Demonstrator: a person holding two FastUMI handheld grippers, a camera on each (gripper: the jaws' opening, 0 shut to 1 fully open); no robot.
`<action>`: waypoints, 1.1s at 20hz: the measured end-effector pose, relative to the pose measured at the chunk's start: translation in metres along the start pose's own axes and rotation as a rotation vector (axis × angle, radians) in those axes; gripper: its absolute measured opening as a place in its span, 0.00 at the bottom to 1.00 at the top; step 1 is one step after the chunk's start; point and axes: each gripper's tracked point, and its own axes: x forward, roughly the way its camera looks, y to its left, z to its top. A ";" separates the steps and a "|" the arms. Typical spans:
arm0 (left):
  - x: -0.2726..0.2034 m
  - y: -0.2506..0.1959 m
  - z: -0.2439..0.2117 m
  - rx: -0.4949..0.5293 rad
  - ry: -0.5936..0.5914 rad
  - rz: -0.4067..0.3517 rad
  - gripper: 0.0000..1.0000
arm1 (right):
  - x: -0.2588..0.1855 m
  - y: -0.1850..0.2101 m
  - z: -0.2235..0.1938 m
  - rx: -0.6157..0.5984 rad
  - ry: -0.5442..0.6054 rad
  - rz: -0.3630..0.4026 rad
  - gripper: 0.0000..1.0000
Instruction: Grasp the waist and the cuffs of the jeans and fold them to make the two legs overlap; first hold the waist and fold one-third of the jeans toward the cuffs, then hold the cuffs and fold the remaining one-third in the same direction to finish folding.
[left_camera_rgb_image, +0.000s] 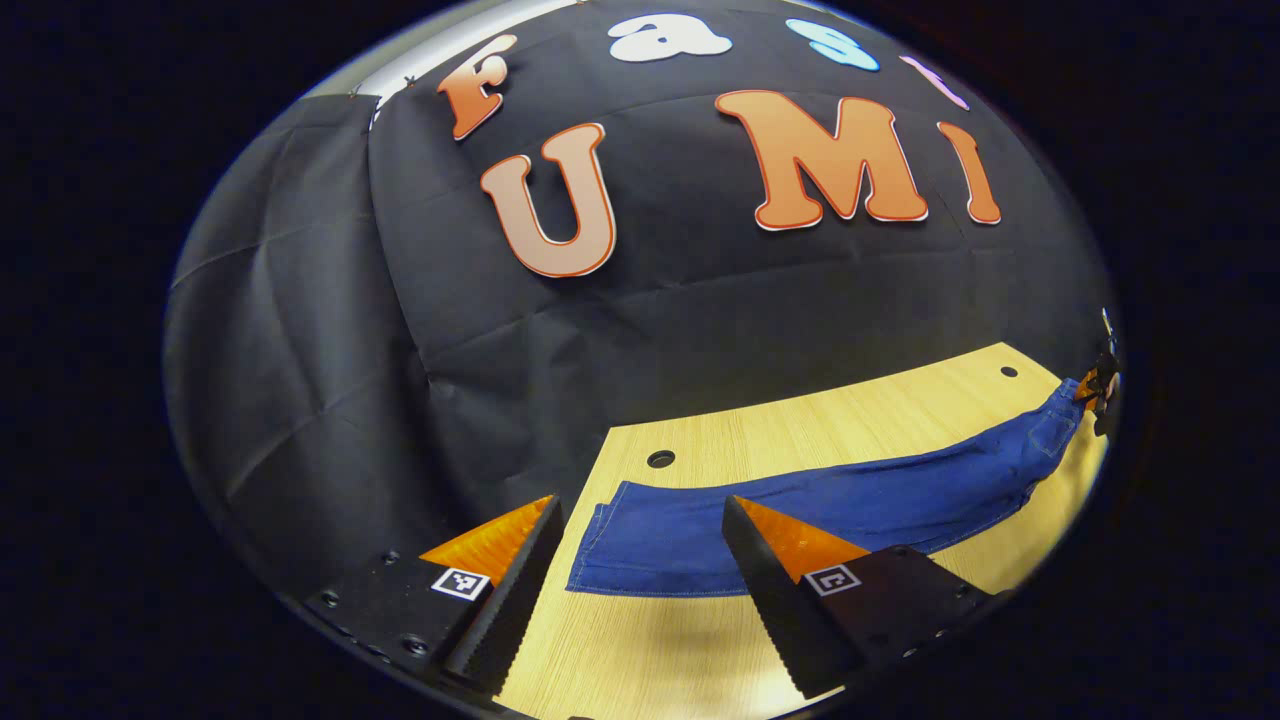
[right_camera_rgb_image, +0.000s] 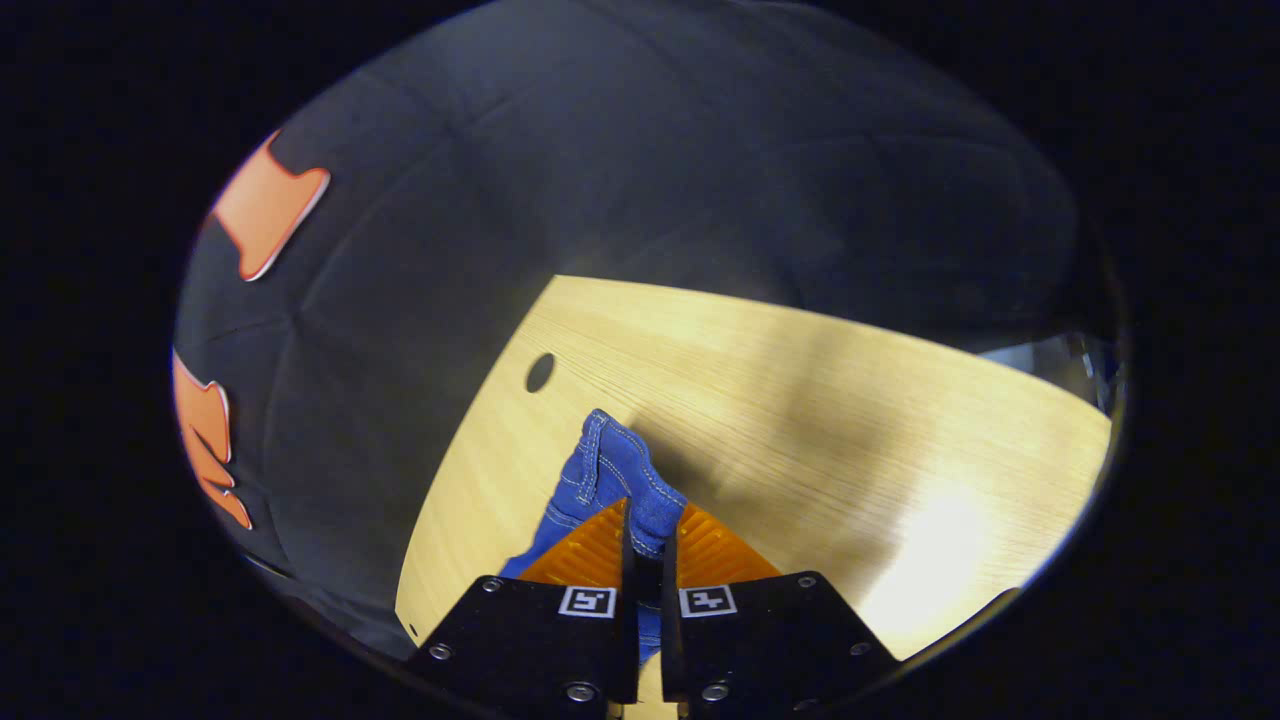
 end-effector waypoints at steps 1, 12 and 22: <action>0.003 0.008 -0.002 -0.006 -0.006 -0.007 0.98 | -0.009 0.020 0.003 -0.015 -0.014 0.022 0.09; 0.037 0.121 -0.017 -0.069 -0.047 -0.055 0.98 | -0.146 0.271 -0.060 -0.310 -0.166 0.263 0.09; 0.073 0.175 -0.030 -0.074 -0.059 -0.126 0.98 | -0.147 0.379 -0.259 -0.638 -0.019 0.349 0.08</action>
